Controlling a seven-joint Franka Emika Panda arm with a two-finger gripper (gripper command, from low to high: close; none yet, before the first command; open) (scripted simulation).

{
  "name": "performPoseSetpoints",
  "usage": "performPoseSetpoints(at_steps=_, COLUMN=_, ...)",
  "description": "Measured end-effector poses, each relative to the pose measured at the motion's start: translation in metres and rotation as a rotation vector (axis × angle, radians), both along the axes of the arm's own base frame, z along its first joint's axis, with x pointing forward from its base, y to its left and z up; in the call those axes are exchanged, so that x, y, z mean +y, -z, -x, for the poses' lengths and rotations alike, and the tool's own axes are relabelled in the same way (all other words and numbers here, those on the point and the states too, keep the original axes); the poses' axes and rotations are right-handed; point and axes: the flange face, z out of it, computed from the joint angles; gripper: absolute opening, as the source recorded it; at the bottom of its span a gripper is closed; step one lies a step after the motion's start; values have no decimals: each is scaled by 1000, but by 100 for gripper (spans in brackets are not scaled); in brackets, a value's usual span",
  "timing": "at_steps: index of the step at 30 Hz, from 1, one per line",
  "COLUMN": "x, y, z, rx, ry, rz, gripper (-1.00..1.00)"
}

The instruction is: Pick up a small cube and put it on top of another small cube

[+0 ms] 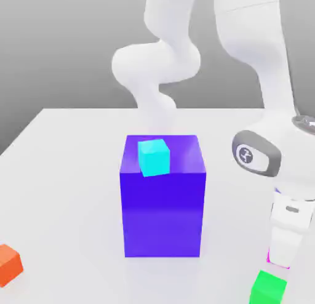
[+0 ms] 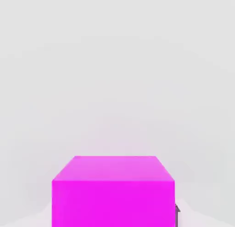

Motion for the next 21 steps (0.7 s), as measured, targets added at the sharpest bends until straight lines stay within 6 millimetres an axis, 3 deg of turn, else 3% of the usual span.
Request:
performPoseSetpoints(at_steps=5, x=-3, y=-52, z=-6, rx=0, ry=39, rz=1, gripper=-100)
performPoseSetpoints(at_steps=15, x=-57, y=-100, z=-99, rx=1, ry=641, rz=0, gripper=-100)
performPoseSetpoints(at_steps=17, x=-62, y=-85, z=-107, rx=1, ry=691, rz=-1, gripper=-100)
performPoseSetpoints(at_steps=19, x=-64, y=-58, z=-109, rx=0, ry=703, rz=0, gripper=-100)
performPoseSetpoints(at_steps=20, x=-64, y=-47, z=-109, rx=0, ry=705, rz=0, gripper=100)
performPoseSetpoints(at_steps=21, x=-64, y=-47, z=-109, rx=0, ry=705, rz=0, gripper=100)
